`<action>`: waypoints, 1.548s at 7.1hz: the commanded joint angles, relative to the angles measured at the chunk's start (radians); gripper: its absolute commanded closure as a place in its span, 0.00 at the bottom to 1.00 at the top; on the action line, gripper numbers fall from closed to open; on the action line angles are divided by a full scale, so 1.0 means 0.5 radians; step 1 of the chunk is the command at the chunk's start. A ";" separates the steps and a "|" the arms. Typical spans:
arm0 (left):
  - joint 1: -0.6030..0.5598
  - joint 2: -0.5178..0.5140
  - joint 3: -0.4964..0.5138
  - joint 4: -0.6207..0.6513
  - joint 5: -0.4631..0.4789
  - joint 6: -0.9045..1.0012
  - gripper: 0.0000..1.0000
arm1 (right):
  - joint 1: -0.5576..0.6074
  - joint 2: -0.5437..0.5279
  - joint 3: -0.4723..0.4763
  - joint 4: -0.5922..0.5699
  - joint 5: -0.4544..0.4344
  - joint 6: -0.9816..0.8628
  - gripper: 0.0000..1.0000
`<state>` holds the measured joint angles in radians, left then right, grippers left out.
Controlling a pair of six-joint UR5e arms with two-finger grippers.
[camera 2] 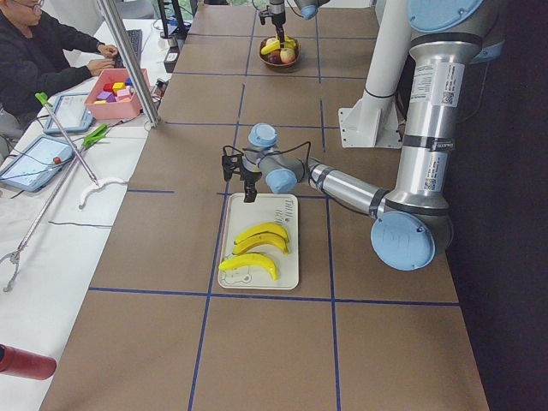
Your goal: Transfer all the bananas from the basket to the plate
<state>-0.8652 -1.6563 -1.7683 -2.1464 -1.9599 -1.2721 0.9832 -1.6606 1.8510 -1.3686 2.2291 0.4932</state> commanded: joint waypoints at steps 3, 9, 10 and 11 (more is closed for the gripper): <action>0.000 -0.001 -0.004 0.001 -0.001 -0.002 0.00 | 0.012 -0.017 0.034 0.004 0.006 -0.011 1.00; 0.058 -0.086 -0.004 -0.002 -0.013 -0.081 0.00 | 0.070 0.540 0.100 -0.082 0.248 0.269 1.00; 0.131 -0.169 0.021 -0.005 -0.010 -0.210 0.00 | -0.090 0.739 -0.044 0.218 0.190 0.608 1.00; 0.138 -0.239 0.003 -0.033 -0.013 -0.366 0.00 | -0.241 0.850 -0.130 0.641 0.099 1.107 0.99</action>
<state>-0.8133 -1.7312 -1.7655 -2.1517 -1.9657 -1.3704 0.9626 -1.3267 1.8522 -1.2598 2.3217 0.7829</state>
